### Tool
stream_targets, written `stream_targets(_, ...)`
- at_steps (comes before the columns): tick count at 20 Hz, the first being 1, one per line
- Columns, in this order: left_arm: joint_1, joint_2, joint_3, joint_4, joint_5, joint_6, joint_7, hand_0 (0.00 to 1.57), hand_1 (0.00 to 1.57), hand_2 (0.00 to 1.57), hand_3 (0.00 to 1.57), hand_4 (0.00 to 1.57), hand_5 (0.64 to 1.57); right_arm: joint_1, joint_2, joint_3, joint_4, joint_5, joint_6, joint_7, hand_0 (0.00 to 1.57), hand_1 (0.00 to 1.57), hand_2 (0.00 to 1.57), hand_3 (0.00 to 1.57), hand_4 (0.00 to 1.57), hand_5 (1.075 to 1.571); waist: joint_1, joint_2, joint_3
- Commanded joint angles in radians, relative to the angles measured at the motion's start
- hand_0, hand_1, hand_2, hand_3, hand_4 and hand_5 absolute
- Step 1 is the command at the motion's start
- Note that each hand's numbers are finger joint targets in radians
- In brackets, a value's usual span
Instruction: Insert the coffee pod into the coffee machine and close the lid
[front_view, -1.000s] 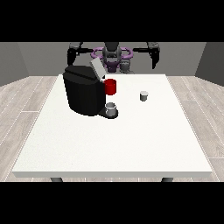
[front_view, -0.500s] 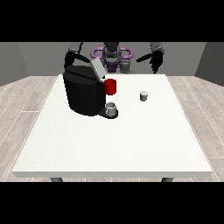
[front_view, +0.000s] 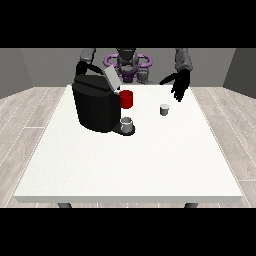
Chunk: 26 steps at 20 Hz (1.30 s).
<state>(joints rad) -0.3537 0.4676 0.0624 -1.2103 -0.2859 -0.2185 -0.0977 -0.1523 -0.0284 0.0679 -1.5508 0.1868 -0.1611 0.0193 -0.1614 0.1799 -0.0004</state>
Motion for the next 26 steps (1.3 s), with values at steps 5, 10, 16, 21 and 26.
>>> stream_targets(5,-0.09,0.042,-0.008,0.179,-0.094,-0.013,-0.048,0.0,0.0,0.0,0.0,0.0,1.571,-0.003,0.024,-0.005,0.063,-0.024,0.011,-0.074,0.0,0.0,0.0,0.0,0.0,1.571,-0.009,0.08,0.0006)
stream_targets(10,-0.149,0.039,-0.027,0.307,-0.182,0.031,-0.115,0.0,0.0,0.0,0.0,0.0,1.571,-0.078,0.027,-0.002,0.075,0.005,-0.018,0.016,0.0,0.0,0.0,0.0,0.0,1.571,0.005,0.092,0.0)
stream_targets(16,-0.199,-0.066,-0.071,0.36,-0.287,0.189,-0.114,0.95,0.95,0.97,0.66,0.0,1.571,-0.128,0.028,0.02,0.129,-0.001,-0.047,0.032,0.0,0.0,0.0,0.0,0.0,1.571,0.019,0.086,0.0)
stream_targets(21,-0.192,-0.045,-0.119,0.363,-0.376,0.23,-0.174,1.07,1.07,1.13,0.93,0.46,1.571,-0.13,-0.021,-0.065,0.182,-0.048,0.037,-0.001,0.0,0.0,0.0,0.0,0.0,1.571,0.019,0.063,0.0003)
stream_targets(26,-0.243,-0.005,-0.147,0.451,-0.464,0.225,-0.149,0.76,0.76,0.95,0.81,0.34,1.571,-0.113,0.024,-0.015,0.18,-0.026,0.015,-0.028,0.0,0.0,0.0,0.0,0.0,1.571,-0.014,0.078,0.0004)
